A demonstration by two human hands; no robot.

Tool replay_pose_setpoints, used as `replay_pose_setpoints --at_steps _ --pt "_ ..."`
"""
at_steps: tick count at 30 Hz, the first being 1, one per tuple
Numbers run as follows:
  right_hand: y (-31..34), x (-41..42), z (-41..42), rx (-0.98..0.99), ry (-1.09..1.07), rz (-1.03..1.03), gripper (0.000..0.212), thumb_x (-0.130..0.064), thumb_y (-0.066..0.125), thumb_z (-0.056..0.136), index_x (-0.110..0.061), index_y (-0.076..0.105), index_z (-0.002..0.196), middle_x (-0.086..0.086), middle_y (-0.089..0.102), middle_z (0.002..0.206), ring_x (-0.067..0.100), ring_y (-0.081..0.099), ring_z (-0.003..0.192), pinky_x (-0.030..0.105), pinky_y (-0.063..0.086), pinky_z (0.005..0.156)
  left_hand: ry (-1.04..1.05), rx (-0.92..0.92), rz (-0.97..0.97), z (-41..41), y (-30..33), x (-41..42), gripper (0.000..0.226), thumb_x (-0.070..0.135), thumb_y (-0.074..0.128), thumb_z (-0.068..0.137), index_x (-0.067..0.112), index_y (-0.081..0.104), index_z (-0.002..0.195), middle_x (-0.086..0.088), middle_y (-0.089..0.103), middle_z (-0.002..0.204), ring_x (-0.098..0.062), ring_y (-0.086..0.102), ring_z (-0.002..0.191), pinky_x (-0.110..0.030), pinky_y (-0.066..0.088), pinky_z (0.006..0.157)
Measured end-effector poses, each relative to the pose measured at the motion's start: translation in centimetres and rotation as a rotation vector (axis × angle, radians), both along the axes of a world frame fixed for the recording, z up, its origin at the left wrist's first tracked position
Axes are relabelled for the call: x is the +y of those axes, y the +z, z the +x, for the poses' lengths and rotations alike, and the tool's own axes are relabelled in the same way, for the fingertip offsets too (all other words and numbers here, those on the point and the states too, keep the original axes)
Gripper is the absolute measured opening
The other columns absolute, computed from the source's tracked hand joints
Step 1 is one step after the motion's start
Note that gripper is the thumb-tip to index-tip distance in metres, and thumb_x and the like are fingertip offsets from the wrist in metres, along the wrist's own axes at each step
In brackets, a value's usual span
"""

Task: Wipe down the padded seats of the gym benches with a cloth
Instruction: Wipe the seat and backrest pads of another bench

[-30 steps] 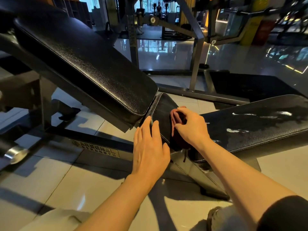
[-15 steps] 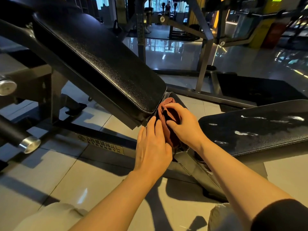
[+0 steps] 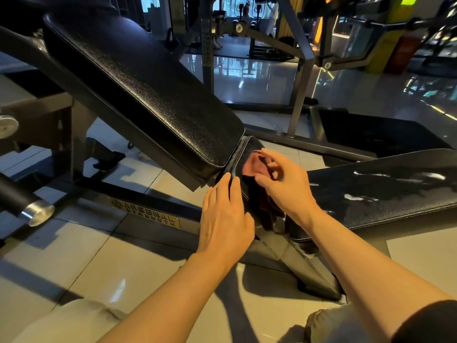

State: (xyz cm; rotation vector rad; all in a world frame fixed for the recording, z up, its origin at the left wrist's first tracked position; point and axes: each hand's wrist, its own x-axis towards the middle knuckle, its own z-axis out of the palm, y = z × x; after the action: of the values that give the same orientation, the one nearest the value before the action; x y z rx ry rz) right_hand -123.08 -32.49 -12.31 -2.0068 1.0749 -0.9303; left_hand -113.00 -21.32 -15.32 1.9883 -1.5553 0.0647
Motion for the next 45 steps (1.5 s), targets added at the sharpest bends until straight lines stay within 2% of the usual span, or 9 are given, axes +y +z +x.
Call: replay_pose_setpoints --at_steps 3,9,15,21,25,30,32,37,45 --pt "-0.9 0.0 0.8 0.04 0.001 -0.1 0.036 -0.04 0.058 0.09 -0.034 0.061 0.126 -0.009 0.06 0.12 0.013 0.049 0.12 0.03 0.041 0.099 0.002 -0.005 0.0 -0.1 -0.1 0.0 0.072 0.021 0.058 0.091 0.011 0.02 0.151 -0.009 0.018 0.157 -0.022 0.019 0.144 -0.034 0.016 0.117" --pt "-1.8 0.7 1.2 0.213 -0.015 -0.167 0.039 -0.013 0.064 0.089 -0.03 0.056 0.123 0.001 0.033 0.142 0.026 0.038 0.132 0.043 0.042 0.107 -0.004 -0.013 0.001 -0.2 -0.2 0.1 0.074 0.022 0.058 0.091 0.011 0.018 0.152 -0.008 0.017 0.158 -0.022 0.018 0.145 -0.035 0.016 0.118" --pt "-2.2 -0.1 -0.8 0.504 -0.088 -0.114 0.052 -0.007 0.067 0.084 -0.026 0.05 0.13 0.008 0.04 0.136 0.03 0.046 0.121 0.037 0.048 0.096 -0.005 -0.039 -0.006 -0.2 -0.4 0.0 0.074 0.021 0.061 0.089 0.009 0.021 0.151 -0.01 0.02 0.157 -0.024 0.022 0.143 -0.038 0.02 0.118" --pt "-1.3 -0.4 -0.4 0.145 -0.147 -0.194 0.04 -0.01 0.064 0.088 -0.025 0.059 0.124 0.003 0.043 0.132 0.022 0.042 0.126 0.033 0.041 0.102 -0.009 -0.103 -0.106 0.0 -0.7 -0.4 0.072 0.01 0.074 0.074 0.001 0.044 0.138 -0.017 0.044 0.144 -0.031 0.039 0.136 -0.049 0.036 0.11" --pt "-2.3 0.4 1.2 0.214 0.017 -0.323 0.047 -0.011 0.058 0.092 -0.027 0.054 0.136 0.001 0.038 0.147 0.022 0.039 0.132 0.037 0.039 0.108 -0.038 -0.082 -0.159 -0.1 -0.7 -0.9 0.068 0.005 0.073 0.074 0.001 0.046 0.137 -0.016 0.045 0.144 -0.028 0.036 0.138 -0.047 0.034 0.113" --pt "-3.0 -2.3 -0.6 0.466 -0.237 -0.004 0.046 -0.01 0.063 0.089 -0.023 0.057 0.134 0.008 0.046 0.137 0.028 0.052 0.118 0.037 0.047 0.099 -0.068 -0.099 -0.18 -0.4 -1.1 -1.9 0.064 0.003 0.072 0.073 -0.001 0.05 0.133 -0.017 0.047 0.142 -0.028 0.037 0.138 -0.046 0.032 0.113" --pt "-2.6 -3.2 -1.1 0.373 -0.334 0.122 0.039 -0.008 0.062 0.089 -0.021 0.062 0.127 0.009 0.053 0.13 0.027 0.057 0.109 0.034 0.05 0.092 -0.074 -0.09 -0.193 -0.4 -1.2 -2.4 0.061 0.003 0.072 0.074 -0.001 0.052 0.132 -0.016 0.048 0.141 -0.028 0.038 0.138 -0.047 0.031 0.114" --pt "-0.9 -3.2 0.8 0.087 -0.188 -0.176 0.043 -0.007 0.054 0.095 -0.023 0.055 0.134 0.001 0.041 0.141 0.017 0.04 0.129 0.014 0.03 0.096 -0.081 -0.107 -0.239 0.1 -1.3 -3.8 0.05 0.008 0.064 0.079 -0.001 0.055 0.128 -0.015 0.05 0.139 -0.027 0.037 0.137 -0.048 0.031 0.114" --pt "-2.4 -5.1 3.3 0.295 -0.02 -0.235 0.047 -0.012 0.045 0.1 -0.027 0.042 0.145 -0.006 0.015 0.161 0.022 0.021 0.141 0.042 0.026 0.116 -0.067 -0.111 -0.255 0.5 -1.7 -5.4 0.046 0.01 0.065 0.08 -0.001 0.058 0.124 -0.017 0.054 0.135 -0.027 0.042 0.134 -0.051 0.038 0.108"
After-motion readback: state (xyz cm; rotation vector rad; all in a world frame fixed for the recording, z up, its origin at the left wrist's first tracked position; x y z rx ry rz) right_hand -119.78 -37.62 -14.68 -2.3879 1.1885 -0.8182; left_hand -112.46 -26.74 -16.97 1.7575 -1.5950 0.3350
